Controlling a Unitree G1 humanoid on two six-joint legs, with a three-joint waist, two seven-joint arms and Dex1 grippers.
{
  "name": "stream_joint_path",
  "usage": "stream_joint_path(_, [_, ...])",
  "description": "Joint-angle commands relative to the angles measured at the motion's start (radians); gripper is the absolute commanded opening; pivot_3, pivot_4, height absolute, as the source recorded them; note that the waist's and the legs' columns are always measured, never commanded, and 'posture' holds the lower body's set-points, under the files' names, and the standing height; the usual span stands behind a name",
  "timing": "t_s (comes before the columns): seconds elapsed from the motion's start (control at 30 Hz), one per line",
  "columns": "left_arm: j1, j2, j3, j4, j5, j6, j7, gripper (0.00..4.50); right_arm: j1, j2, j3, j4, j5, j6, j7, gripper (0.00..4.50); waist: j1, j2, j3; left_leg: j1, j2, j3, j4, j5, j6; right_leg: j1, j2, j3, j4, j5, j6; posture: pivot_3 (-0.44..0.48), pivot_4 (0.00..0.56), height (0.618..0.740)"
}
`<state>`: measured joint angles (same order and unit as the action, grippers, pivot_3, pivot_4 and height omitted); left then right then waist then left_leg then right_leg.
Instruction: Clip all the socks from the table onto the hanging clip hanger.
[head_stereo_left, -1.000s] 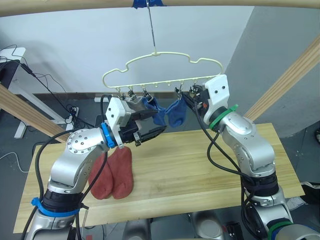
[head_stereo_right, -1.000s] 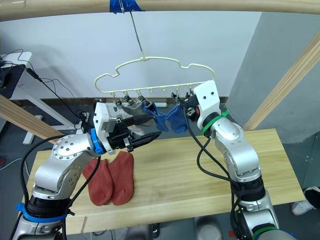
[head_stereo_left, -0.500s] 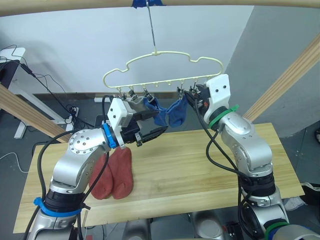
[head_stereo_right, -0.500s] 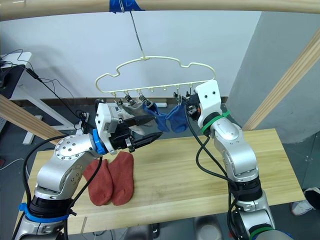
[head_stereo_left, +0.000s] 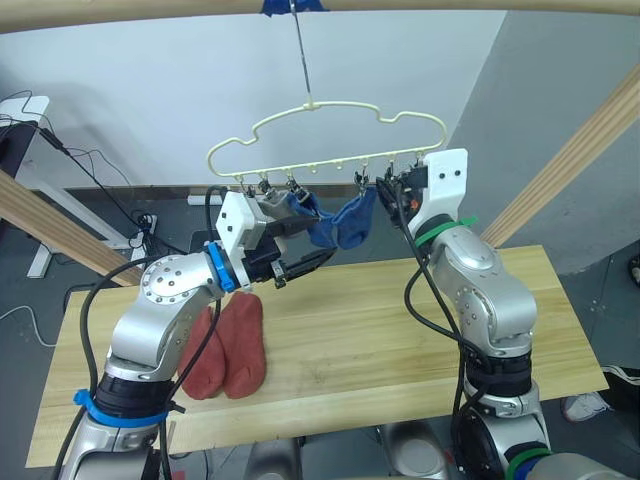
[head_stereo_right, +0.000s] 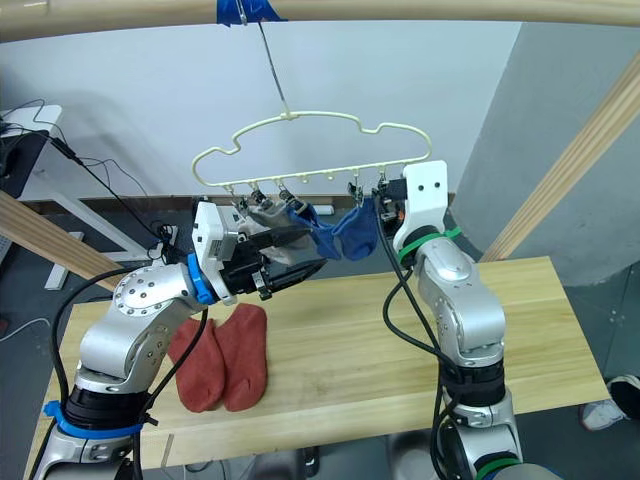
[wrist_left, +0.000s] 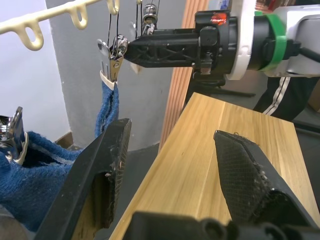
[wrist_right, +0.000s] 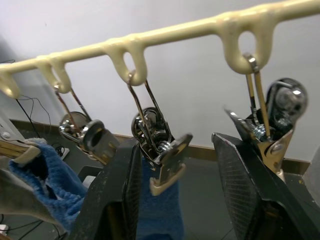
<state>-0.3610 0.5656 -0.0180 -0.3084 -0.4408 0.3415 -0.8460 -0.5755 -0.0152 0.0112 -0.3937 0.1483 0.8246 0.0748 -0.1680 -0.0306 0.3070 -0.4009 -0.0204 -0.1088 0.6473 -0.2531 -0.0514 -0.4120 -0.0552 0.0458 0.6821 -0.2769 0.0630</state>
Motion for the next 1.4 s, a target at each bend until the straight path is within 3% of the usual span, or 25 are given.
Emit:
stream_joint_path(0.03, [-0.004, 0.001, -0.002, -0.030, 0.002, -0.019, -0.010, 2.93, -0.012, 0.013, -0.004, -0.092, 0.016, 0.021, -0.020, 2.26, 0.000, 0.000, 0.000, 0.000, 0.000, 0.000, 0.000, 0.000, 0.000, 0.000, 0.000, 0.000, 0.000, 0.000, 0.000, -0.254, 0.240, 0.740])
stream_joint_path(1.07, [-0.017, -0.017, -0.013, -0.007, 0.015, -0.026, -0.020, 2.93, -0.013, 0.076, -0.016, -0.149, 0.045, 0.076, -0.065, 2.26, -0.006, 0.000, -0.002, 0.000, 0.000, 0.000, 0.000, 0.000, 0.000, 0.000, 0.000, 0.000, 0.000, 0.000, 0.000, -0.268, 0.236, 0.740])
stream_joint_path(1.17, [-0.016, -0.018, -0.013, -0.007, 0.016, -0.025, -0.018, 2.93, -0.013, 0.080, -0.016, -0.149, 0.053, 0.079, -0.064, 1.66, -0.007, 0.000, -0.002, 0.000, 0.000, 0.000, 0.000, 0.000, 0.000, 0.000, 0.000, 0.000, 0.000, 0.000, 0.000, -0.268, 0.236, 0.740])
stream_joint_path(1.3, [-0.011, -0.020, -0.012, -0.009, 0.018, -0.024, -0.016, 2.93, -0.013, 0.080, -0.016, -0.149, 0.054, 0.078, -0.062, 0.41, -0.008, 0.000, -0.003, 0.000, 0.000, 0.000, 0.000, 0.000, 0.000, 0.000, 0.000, 0.000, 0.000, 0.000, 0.000, -0.268, 0.236, 0.740])
stream_joint_path(1.4, [0.005, -0.028, -0.015, -0.014, 0.025, -0.028, -0.004, 2.93, -0.013, 0.078, -0.014, -0.151, 0.054, 0.076, -0.059, 0.01, -0.009, 0.000, -0.005, 0.000, 0.000, 0.000, 0.000, 0.000, 0.000, 0.000, 0.000, 0.000, 0.000, 0.000, 0.000, -0.271, 0.234, 0.740])
